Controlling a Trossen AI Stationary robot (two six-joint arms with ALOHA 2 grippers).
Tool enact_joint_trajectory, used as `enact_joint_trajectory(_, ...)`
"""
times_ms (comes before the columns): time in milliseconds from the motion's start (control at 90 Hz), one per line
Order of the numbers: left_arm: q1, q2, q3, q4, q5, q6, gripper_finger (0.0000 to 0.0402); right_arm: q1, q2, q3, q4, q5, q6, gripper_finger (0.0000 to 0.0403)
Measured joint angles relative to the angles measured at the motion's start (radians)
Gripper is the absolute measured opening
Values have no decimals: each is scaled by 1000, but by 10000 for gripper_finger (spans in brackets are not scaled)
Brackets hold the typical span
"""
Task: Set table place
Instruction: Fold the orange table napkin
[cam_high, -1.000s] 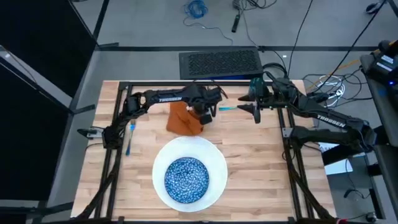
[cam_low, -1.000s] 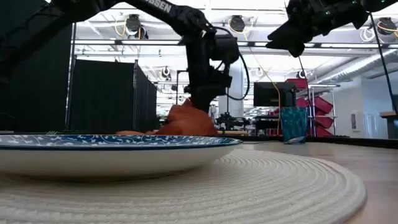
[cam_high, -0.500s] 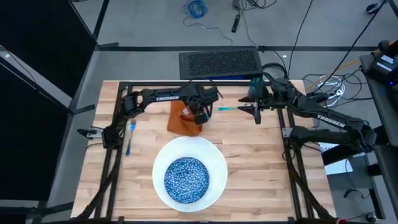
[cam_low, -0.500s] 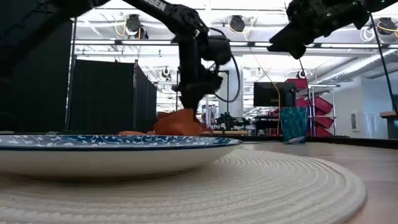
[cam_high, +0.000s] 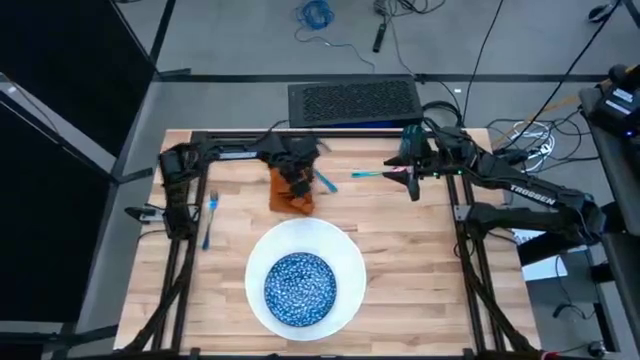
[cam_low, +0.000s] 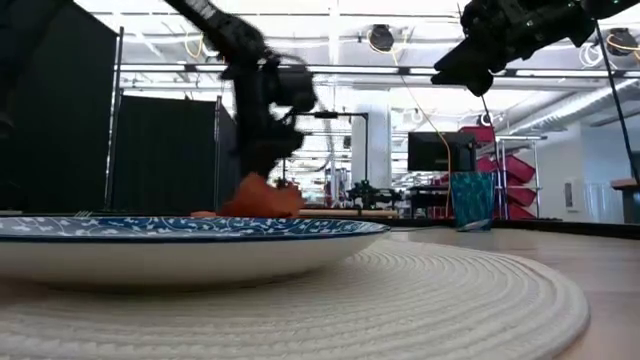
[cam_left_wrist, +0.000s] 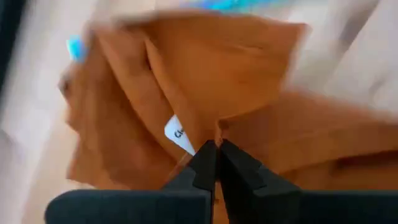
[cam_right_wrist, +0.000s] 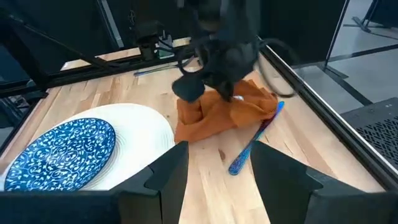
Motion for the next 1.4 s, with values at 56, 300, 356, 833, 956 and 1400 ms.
enact_joint_trajectory(56, 2, -27, -79, 82, -3, -21, 0, 0, 0, 0, 1, 3, 4, 160)
enact_joint_trajectory(300, -15, -165, -205, 221, -134, 1, 0, -1, 0, 0, 12, 5, 32, 160)
enact_joint_trajectory(356, -11, -205, -210, 258, -152, 3, 0, -1, 0, 0, 13, 5, 36, 160)
enact_joint_trajectory(833, 38, -280, -434, 410, -167, -178, 0, 15, 3, 0, 18, 4, 77, 160)
enact_joint_trajectory(956, 34, -280, -466, 465, -164, -180, 0, 18, 8, 0, 20, 4, 84, 160)
enact_joint_trajectory(1400, 25, -355, -467, 523, -210, -94, 0, 19, 11, 0, 5, 4, 80, 160)
